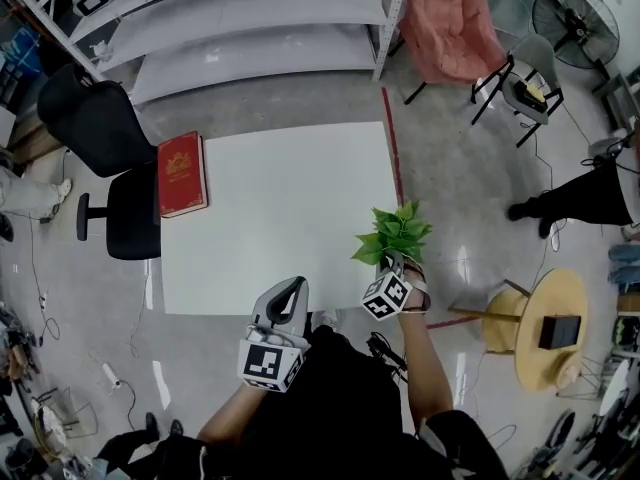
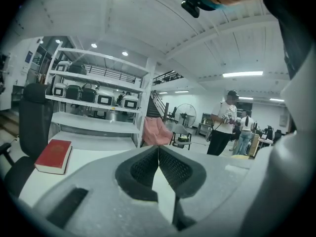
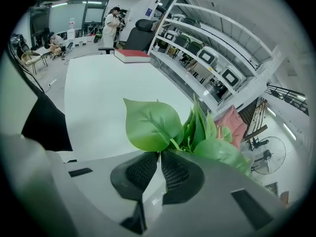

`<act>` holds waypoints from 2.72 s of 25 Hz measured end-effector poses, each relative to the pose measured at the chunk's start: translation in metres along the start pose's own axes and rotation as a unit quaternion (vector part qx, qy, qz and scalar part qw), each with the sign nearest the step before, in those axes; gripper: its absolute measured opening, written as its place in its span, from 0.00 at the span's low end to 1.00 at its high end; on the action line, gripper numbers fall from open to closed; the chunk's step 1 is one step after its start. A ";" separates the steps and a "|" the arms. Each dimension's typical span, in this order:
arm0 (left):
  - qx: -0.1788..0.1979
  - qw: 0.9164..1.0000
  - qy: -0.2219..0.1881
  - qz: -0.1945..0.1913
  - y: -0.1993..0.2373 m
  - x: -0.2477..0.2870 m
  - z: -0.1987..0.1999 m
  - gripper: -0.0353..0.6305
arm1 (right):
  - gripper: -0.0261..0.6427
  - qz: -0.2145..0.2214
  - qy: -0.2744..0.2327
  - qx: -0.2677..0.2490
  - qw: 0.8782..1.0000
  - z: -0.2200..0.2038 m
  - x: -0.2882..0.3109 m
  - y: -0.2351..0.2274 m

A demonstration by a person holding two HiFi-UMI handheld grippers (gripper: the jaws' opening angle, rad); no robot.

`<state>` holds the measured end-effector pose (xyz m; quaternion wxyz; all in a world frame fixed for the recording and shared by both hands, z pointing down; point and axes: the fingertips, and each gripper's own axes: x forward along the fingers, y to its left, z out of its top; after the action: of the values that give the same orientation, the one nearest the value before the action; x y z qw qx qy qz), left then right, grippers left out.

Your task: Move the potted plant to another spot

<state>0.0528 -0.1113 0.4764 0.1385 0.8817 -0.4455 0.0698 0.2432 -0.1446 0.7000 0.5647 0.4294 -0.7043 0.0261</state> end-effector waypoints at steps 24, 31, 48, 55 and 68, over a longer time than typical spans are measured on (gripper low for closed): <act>0.018 0.999 -0.008 -0.047 -0.018 -0.060 -0.001 0.08 | 0.07 -0.013 0.004 0.020 1.000 -0.013 -0.066 0.071; 0.014 0.998 -0.005 -0.056 0.001 -0.078 -0.004 0.08 | 0.07 -0.009 0.003 0.021 1.000 0.009 -0.068 0.105; -0.005 0.999 -0.011 -0.034 0.052 -0.124 -0.012 0.08 | 0.07 0.023 -0.025 -0.030 0.999 0.085 -0.066 0.190; -0.022 1.000 -0.014 -0.003 0.088 -0.144 -0.015 0.08 | 0.07 0.043 -0.036 -0.063 0.996 0.122 -0.054 0.218; -0.063 0.996 -0.023 0.066 0.146 -0.179 -0.021 0.08 | 0.07 0.072 -0.055 -0.136 0.987 0.169 -0.035 0.253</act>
<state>-0.1710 -0.0504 0.4790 0.1782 0.8412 -0.5097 0.0300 -0.0483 -0.0536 0.7236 0.5749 0.2979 -0.7602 -0.0527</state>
